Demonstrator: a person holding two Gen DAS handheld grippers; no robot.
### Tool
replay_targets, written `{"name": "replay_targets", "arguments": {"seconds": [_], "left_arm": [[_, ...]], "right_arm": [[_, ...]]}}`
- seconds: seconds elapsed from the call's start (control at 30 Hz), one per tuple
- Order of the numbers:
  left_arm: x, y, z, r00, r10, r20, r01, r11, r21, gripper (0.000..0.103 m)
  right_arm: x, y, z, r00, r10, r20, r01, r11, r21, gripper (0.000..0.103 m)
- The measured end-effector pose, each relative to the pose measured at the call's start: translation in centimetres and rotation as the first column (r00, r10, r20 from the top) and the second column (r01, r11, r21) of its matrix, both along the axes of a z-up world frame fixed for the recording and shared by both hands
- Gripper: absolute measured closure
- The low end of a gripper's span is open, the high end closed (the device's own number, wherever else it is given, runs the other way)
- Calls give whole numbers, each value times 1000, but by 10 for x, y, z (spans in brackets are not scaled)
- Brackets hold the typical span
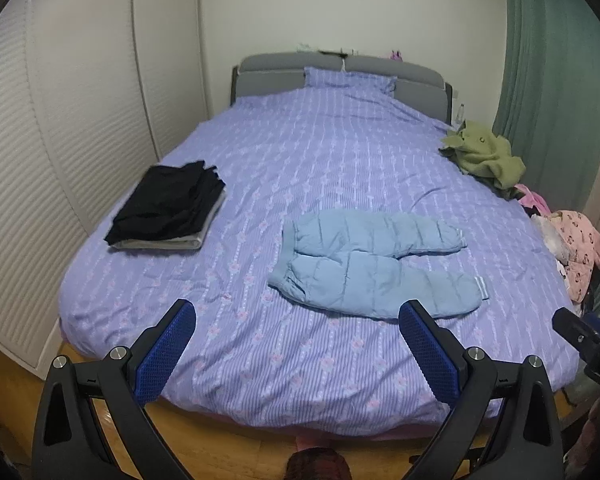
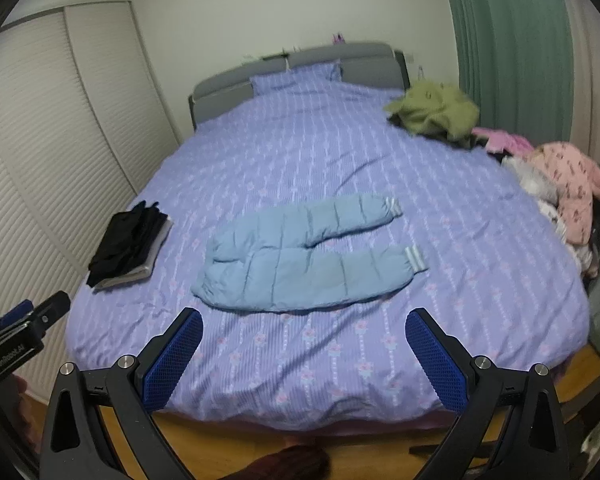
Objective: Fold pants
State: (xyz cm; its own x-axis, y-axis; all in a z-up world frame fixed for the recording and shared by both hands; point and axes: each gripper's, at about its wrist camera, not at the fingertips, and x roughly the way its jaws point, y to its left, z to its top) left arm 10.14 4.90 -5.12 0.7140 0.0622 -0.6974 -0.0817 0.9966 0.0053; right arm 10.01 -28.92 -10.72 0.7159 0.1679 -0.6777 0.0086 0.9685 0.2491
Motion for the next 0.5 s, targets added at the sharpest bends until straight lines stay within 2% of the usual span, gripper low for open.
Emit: {"name": "replay_targets", "arguments": {"seconds": [0.2,0.37,0.5], "left_arm": [[85,12,-46,990,-71,-123,67,997,-32,0],[149,20,-97,955,-103,-278,65,987,-145,0],[179,7,-134,932,-91,-351,42,988,-146,0]], "right_arm": [[71,14,-40,992,-40,-123,38,999,-18,0],[107,9,-74,970,-119,-214,118,993,-14,0],[137,1,-102,951,-150,-271,152,988,-14,0]]}}
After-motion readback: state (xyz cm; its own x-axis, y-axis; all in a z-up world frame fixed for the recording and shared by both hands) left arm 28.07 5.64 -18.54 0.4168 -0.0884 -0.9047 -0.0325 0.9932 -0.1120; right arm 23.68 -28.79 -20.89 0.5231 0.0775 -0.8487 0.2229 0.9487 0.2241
